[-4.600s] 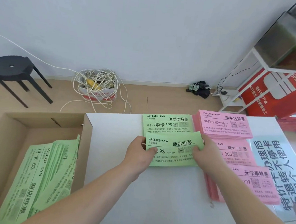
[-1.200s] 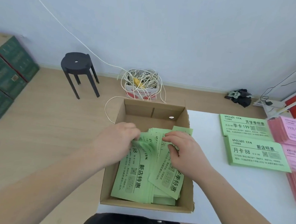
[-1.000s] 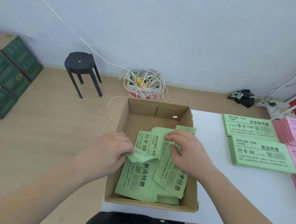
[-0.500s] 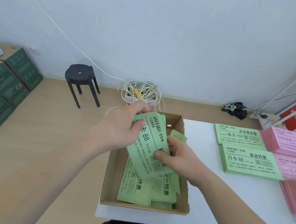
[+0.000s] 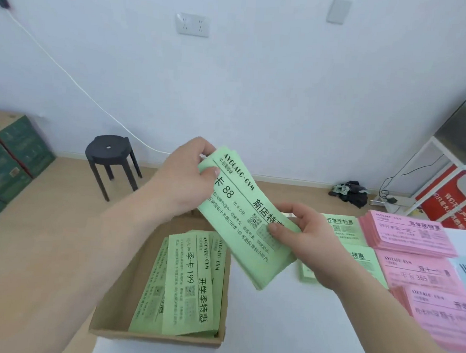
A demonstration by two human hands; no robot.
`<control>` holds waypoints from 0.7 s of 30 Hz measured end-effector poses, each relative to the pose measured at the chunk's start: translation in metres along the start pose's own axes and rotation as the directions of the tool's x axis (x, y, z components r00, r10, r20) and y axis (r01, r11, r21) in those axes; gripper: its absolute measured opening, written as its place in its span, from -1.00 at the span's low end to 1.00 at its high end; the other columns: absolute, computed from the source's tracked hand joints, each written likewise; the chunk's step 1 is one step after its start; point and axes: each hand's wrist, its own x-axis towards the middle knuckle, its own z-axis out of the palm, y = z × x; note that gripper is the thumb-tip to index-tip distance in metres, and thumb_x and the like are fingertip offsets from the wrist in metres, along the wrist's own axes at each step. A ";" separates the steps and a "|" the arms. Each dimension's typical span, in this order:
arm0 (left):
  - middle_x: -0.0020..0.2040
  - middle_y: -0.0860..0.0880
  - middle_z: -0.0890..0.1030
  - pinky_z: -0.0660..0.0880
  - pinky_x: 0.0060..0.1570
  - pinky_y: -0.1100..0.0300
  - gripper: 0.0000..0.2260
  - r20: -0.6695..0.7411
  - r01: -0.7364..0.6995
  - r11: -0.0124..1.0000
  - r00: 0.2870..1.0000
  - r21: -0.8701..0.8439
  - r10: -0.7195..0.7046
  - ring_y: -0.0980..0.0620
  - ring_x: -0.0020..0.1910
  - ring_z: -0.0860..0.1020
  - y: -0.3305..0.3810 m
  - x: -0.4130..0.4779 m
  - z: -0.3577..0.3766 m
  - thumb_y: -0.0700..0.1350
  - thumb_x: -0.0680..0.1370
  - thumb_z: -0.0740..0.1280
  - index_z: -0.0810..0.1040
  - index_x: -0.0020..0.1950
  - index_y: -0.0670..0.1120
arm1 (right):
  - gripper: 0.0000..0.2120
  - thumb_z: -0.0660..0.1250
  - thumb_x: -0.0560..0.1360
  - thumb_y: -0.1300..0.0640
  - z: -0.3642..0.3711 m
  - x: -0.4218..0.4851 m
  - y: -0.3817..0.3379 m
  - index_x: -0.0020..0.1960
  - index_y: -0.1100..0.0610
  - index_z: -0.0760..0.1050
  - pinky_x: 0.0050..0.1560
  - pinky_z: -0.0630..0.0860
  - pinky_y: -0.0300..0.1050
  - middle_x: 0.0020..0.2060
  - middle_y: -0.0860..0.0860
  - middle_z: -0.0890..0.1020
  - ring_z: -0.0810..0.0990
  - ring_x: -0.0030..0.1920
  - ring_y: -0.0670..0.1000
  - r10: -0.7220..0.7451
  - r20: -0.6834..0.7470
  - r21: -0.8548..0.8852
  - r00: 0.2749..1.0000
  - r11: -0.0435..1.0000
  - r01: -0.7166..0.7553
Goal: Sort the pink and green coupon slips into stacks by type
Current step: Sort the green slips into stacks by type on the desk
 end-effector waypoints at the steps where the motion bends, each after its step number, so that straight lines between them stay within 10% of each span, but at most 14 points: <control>1: -0.06 0.02 0.72 0.66 -0.08 0.03 -0.90 0.024 0.035 0.999 0.999 -0.031 -0.034 0.07 -0.16 0.71 -0.001 -0.005 0.019 -0.17 0.62 0.34 0.52 0.06 0.03 | -0.76 0.45 0.54 0.22 -0.013 -0.002 0.009 0.10 -0.11 0.65 -0.02 0.67 0.23 -0.06 0.05 0.75 0.75 -0.09 0.12 0.019 -0.028 -0.060 0.999 0.998 -0.021; 12: -0.20 -0.03 0.57 0.52 -0.17 0.10 -0.71 0.173 0.291 0.956 0.941 0.023 -0.291 0.02 -0.27 0.55 -0.063 -0.089 0.234 -0.12 0.55 0.44 0.44 0.17 0.17 | -0.67 0.44 0.51 0.10 -0.123 -0.039 0.165 0.24 -0.16 0.56 -0.13 0.44 -0.19 0.23 -0.10 0.47 0.54 -0.01 -0.09 0.108 -0.168 -0.650 0.980 0.735 -0.192; 17: 0.06 0.09 0.61 0.58 0.14 0.04 -0.56 0.191 0.315 0.949 0.931 0.009 -0.311 0.03 0.06 0.62 -0.083 -0.119 0.276 -0.13 0.56 0.44 0.45 0.41 0.05 | -0.59 0.29 0.55 -0.25 -0.110 -0.064 0.218 0.37 -0.21 0.50 0.55 0.13 0.10 0.55 -0.05 0.29 0.14 0.58 0.05 0.088 -0.067 -0.858 0.994 0.504 -0.102; 21: 0.06 0.15 0.66 0.60 0.13 0.02 -0.72 0.174 0.339 0.939 0.929 -0.053 -0.325 0.11 0.10 0.63 -0.089 -0.137 0.284 -0.18 0.55 0.42 0.55 0.20 0.11 | -0.54 0.19 0.59 -0.29 -0.093 -0.084 0.229 0.44 -0.21 0.45 0.60 0.06 0.08 0.61 -0.04 0.21 0.03 0.63 0.10 0.022 0.078 -0.872 0.997 0.487 0.057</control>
